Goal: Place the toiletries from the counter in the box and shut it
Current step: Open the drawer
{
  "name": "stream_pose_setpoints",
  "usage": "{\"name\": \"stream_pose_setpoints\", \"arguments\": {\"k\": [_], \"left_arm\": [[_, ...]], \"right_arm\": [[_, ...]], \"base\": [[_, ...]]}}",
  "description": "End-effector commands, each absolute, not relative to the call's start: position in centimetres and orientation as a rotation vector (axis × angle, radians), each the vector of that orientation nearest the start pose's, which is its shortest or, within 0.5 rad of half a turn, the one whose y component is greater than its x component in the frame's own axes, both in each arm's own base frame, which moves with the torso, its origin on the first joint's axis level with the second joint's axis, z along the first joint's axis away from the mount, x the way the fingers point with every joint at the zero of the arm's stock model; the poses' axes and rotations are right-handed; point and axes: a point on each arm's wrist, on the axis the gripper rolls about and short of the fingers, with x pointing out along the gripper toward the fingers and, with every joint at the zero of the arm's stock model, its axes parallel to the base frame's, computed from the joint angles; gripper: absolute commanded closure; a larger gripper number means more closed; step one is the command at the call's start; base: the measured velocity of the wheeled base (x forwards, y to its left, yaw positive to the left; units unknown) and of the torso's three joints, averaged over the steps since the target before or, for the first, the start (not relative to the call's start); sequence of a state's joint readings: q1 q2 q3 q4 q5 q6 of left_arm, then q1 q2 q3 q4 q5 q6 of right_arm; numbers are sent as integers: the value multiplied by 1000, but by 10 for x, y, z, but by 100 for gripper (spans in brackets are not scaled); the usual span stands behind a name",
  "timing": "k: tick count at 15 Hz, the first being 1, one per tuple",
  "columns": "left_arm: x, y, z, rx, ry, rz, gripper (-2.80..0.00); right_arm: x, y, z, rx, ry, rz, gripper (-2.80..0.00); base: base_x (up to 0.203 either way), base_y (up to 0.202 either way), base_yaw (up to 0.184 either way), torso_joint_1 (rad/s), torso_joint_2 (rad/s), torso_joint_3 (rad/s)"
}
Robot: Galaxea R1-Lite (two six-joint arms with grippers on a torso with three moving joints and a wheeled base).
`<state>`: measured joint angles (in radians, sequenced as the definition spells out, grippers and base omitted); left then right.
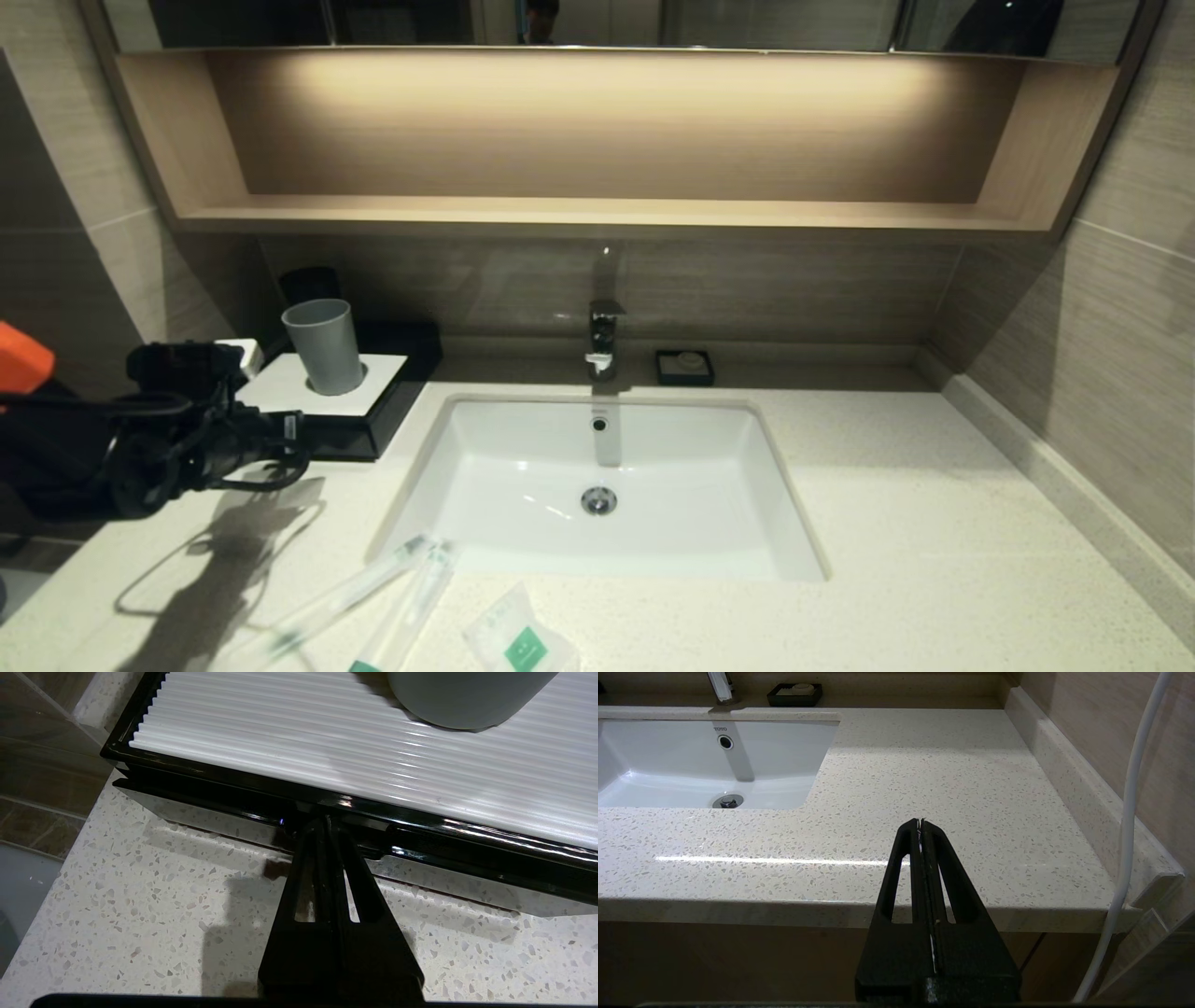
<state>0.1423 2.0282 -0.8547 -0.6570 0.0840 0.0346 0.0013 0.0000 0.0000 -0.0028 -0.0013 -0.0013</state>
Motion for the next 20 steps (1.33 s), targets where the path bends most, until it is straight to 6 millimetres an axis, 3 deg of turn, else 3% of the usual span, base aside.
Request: {"name": "stream_pose_setpoints", "arguments": {"k": [1,20], "left_arm": [[358,53,85,19,516,213,0],[371,55,79,15,505,212,0]], "right_arm": [[-23,0,75,-2,-3,0,0],[-23,0,75,-1,-3,0,0]], "base": [[0,0,0,0,0,0],[0,0,0,0,0,0]]}}
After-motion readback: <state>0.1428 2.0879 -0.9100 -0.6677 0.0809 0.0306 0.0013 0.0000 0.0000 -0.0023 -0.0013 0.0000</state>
